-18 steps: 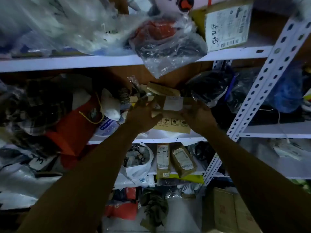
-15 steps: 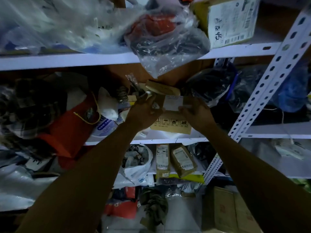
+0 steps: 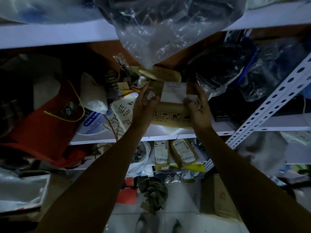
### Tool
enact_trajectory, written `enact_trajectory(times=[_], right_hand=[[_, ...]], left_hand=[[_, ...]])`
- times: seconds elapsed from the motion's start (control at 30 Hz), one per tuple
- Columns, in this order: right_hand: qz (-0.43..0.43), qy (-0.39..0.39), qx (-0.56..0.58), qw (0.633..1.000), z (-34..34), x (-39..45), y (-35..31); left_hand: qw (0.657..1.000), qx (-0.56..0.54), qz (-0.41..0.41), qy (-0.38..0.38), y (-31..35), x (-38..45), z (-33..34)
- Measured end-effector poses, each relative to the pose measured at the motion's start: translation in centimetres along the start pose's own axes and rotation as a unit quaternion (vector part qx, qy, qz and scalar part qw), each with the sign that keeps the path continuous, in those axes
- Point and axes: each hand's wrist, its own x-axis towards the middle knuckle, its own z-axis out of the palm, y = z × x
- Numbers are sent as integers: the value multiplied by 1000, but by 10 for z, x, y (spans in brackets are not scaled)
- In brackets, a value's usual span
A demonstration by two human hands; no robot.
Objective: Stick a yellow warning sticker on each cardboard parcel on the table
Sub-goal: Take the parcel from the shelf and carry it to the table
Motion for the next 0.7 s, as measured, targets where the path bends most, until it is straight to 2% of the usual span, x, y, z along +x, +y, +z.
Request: enact_trajectory(times=[0.37,0.53,0.7], right_hand=[[-1,17,24,1000,0,-1,-8],[-28,62,28,997,-8,-23,-33],[-58,159,3,986,-19,-65,-54]], left_hand=[[997,-71,-20,-16,14,-6,3],[993,-89,21,-73,36,-16,3],[983,-80,52,-160,55,-30,8]])
